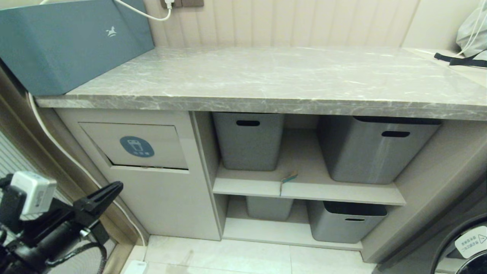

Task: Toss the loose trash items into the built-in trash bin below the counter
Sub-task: Pick up the garbage

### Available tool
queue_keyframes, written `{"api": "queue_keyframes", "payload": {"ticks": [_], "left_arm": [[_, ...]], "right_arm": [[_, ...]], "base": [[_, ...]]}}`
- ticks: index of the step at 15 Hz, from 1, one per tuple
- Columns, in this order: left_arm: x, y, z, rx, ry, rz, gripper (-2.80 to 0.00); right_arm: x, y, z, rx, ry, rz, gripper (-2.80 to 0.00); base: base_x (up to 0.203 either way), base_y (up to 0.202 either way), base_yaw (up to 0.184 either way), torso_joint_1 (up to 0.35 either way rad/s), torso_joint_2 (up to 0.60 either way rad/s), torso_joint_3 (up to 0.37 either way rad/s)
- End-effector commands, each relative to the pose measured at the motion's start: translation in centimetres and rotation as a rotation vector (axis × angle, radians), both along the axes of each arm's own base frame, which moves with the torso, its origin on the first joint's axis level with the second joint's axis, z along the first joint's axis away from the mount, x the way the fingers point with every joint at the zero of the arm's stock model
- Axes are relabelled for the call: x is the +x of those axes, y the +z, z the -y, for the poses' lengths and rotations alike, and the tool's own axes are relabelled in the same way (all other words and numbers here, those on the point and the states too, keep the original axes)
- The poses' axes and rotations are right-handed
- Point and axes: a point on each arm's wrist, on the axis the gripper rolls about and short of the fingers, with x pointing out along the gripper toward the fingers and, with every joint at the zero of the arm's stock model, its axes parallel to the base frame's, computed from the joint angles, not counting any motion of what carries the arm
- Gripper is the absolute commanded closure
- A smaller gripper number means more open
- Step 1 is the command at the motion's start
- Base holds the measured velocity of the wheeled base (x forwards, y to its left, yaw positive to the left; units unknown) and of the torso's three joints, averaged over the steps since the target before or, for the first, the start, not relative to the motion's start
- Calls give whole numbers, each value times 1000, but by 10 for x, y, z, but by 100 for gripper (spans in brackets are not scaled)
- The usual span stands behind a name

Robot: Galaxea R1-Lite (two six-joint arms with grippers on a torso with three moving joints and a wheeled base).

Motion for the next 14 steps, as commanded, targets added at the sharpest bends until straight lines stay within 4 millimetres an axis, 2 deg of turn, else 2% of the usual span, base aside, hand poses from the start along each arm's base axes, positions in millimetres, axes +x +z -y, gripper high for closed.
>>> {"api": "queue_keyframes", "payload": {"ticks": [1, 4, 11, 14], "left_arm": [[-16, 11, 0, -11, -13, 68, 0], [-37, 14, -3, -15, -9, 37, 0], [-82, 0, -17, -4, 110, -87, 0], [-110, -8, -20, -4, 146, -87, 0]], "right_arm": [[0, 0, 0, 1, 0, 0, 0], [0, 0, 0, 1, -2, 0, 0], [0, 0, 0, 1, 0, 0, 0], [0, 0, 0, 1, 0, 0, 0]], "base": [[0, 0, 0, 0, 0, 0], [0, 0, 0, 0, 0, 0], [0, 0, 0, 0, 0, 0], [0, 0, 0, 0, 0, 0]]}}
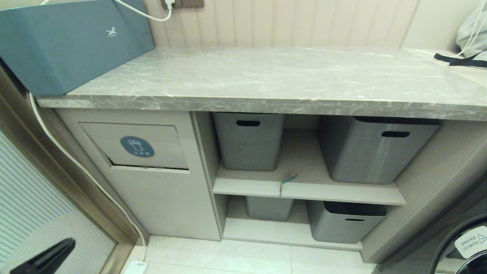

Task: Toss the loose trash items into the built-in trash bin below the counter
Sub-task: Pick up the garbage

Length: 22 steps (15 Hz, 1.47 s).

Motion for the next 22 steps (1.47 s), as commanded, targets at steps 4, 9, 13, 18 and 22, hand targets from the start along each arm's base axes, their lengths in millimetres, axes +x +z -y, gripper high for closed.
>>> {"api": "queue_keyframes", "payload": {"ticks": [4, 9, 13, 18, 22], "left_arm": [[-52, -17, 0, 4, 42, 101, 0], [-69, -42, -1, -9, 103, 22, 0], [-84, -48, -2, -62, 113, 144, 0], [-84, -56, -4, -108, 197, 71, 0], [-84, -57, -4, -92, 191, 69, 0]], "right_arm": [[0, 0, 0, 1, 0, 0, 0], [0, 0, 0, 1, 0, 0, 0], [0, 0, 0, 0, 0, 0, 0], [0, 0, 0, 1, 0, 0, 0], [0, 0, 0, 1, 0, 0, 0]], "base": [[0, 0, 0, 0, 0, 0], [0, 0, 0, 0, 0, 0], [0, 0, 0, 0, 0, 0], [0, 0, 0, 0, 0, 0], [0, 0, 0, 0, 0, 0]]}}
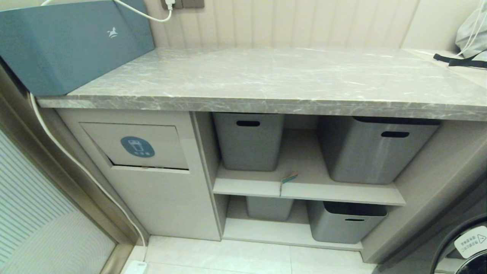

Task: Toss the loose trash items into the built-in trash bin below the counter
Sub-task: Pick up the garbage

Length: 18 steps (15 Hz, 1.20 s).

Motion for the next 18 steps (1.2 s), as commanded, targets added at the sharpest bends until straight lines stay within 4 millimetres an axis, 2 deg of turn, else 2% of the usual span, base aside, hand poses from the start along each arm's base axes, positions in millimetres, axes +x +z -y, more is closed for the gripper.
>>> {"api": "queue_keyframes", "payload": {"ticks": [1, 18], "left_arm": [[0, 0, 0, 1, 0, -4, 0], [0, 0, 0, 34, -8, -6, 0]], "right_arm": [[0, 0, 0, 1, 0, 0, 0], [0, 0, 0, -1, 0, 0, 0]], "base": [[0, 0, 0, 0, 0, 0], [0, 0, 0, 0, 0, 0]]}}
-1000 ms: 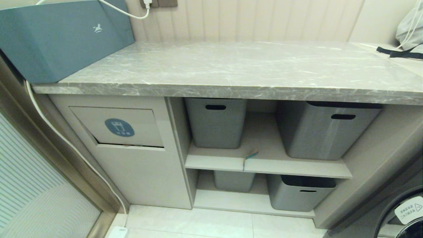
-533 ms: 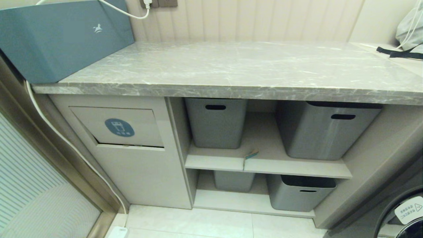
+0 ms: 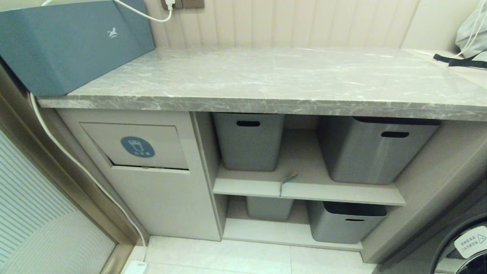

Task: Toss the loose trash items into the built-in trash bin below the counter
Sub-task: Pick up the garbage

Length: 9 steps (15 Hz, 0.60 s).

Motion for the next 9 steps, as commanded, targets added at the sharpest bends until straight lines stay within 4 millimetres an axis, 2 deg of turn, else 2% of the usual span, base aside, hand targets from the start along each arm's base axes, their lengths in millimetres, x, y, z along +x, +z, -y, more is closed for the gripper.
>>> {"api": "queue_keyframes", "payload": {"ticks": [1, 6, 9], "left_arm": [[0, 0, 0, 1, 0, -2, 0], [0, 0, 0, 2, -1, -2, 0], [0, 0, 0, 2, -1, -2, 0]], "right_arm": [[0, 0, 0, 0, 0, 0, 0], [0, 0, 0, -1, 0, 0, 0], [0, 0, 0, -3, 1, 0, 0]], "base": [[0, 0, 0, 0, 0, 0], [0, 0, 0, 0, 0, 0], [-1, 2, -21, 116, -285, -168]]}}
